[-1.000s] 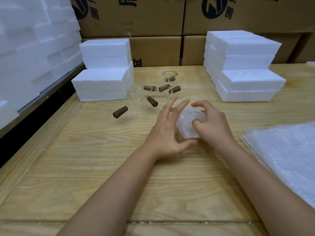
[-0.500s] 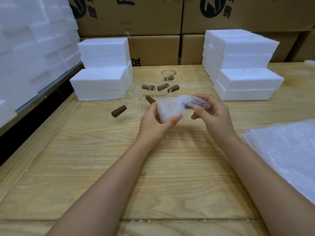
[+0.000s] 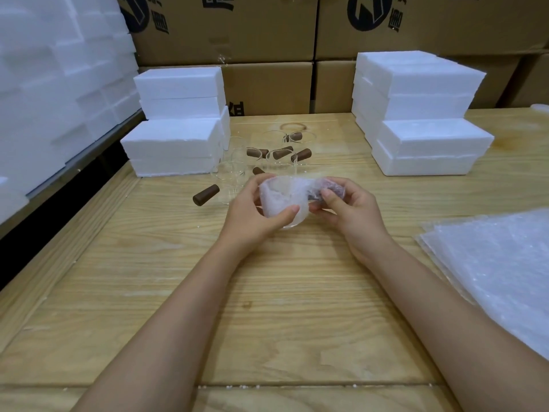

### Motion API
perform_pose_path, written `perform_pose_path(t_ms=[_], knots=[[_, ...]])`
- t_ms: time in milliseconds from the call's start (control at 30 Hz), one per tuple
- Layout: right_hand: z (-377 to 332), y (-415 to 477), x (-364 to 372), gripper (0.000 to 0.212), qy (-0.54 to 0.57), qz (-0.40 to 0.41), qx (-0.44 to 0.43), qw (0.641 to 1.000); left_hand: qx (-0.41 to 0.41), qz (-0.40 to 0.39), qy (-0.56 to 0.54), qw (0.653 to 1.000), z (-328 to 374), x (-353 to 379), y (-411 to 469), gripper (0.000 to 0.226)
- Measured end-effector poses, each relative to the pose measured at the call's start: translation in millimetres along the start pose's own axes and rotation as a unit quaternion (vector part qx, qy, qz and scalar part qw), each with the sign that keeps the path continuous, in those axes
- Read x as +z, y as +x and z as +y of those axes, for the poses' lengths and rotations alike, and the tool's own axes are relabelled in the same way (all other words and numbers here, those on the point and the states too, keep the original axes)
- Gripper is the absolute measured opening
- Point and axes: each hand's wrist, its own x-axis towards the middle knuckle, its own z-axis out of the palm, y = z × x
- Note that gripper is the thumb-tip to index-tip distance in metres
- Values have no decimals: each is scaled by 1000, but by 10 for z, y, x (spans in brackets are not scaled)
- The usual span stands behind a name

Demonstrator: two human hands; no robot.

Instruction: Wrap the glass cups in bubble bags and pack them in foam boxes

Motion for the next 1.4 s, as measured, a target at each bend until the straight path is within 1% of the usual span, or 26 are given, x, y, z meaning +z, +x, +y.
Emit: perform_pose_path(t_ms=[100, 200, 267, 400, 467, 533, 600, 633, 667, 733, 767, 800, 833, 867, 900, 933, 967, 1000, 1033, 1133, 1200, 1233, 1300, 1400], knots=[[40, 6, 80, 19, 20, -32, 28, 999, -5, 26, 69, 997, -11, -121, -7, 59], [67, -17, 133, 27, 16, -74, 51, 996, -27, 52, 91, 994, -27, -214, -8, 62], [81, -26, 152, 34, -2, -88, 67, 994, -45, 48, 104, 992, -38, -232, -7, 67], [85, -13, 165, 40, -46, -95, 88, 990, -65, 34, 130, 989, -82, -215, 3, 74], [92, -15, 170, 40, -54, -93, 85, 991, -60, 34, 144, 987, -88, -218, 5, 74], [89, -15, 167, 38, -71, -68, 76, 992, -40, 27, 183, 982, -82, -218, -18, 79], [50, 4, 116, 32, -106, -12, 52, 993, 5, 33, 252, 967, -26, -205, -64, 87], [19, 21, 70, 27, -123, 24, 33, 992, 47, 56, 295, 953, 21, -198, -95, 88], [-16, 45, 9, 23, -135, 65, 9, 989, 102, 93, 338, 931, 73, -190, -111, 86], [-85, 95, -120, 23, -148, 151, -45, 976, 230, 186, 390, 872, 189, -134, -130, 74], [-118, 126, -179, 24, -148, 194, -70, 967, 280, 217, 384, 853, 247, -59, -130, 65], [-152, 168, -233, 24, -143, 236, -91, 957, 314, 226, 361, 848, 296, 49, -131, 56], [-192, 231, -285, 22, -135, 275, -108, 946, 326, 212, 322, 863, 343, 188, -131, 49], [-241, 318, -341, 20, -129, 314, -120, 933, 307, 172, 272, 896, 389, 345, -129, 45], [-296, 424, -404, 20, -125, 352, -125, 919, 254, 110, 219, 936, 425, 511, -129, 44], [-354, 542, -478, 21, -125, 389, -125, 904, 176, 36, 175, 968, 455, 673, -112, 45], [-410, 665, -568, 24, -128, 425, -123, 888, 94, -35, 142, 985, 468, 829, -72, 48], [-455, 790, -680, 27, -135, 460, -117, 870, 27, -89, 119, 988, 450, 980, -10, 54], [-491, 903, -806, 30, -144, 494, -108, 850, -11, -123, 115, 986, 417, 1124, 67, 59], [-531, 1162, -1278, 34, -204, 565, -75, 796, -30, -153, 135, 979, 360, 1469, 304, 65], [-539, 1268, -1630, 36, -248, 572, -48, 780, -43, -160, 118, 979, 371, 1637, 455, 67], [-542, 1303, -1794, 37, -261, 566, -26, 782, -43, -162, 111, 980, 382, 1703, 532, 67], [-538, 1356, -2066, 44, -272, 534, 31, 800, -34, -169, 89, 981, 405, 1810, 681, 66], [-526, 1419, -2261, 53, -257, 460, 91, 845, -25, -199, 60, 978, 417, 1929, 857, 64]])
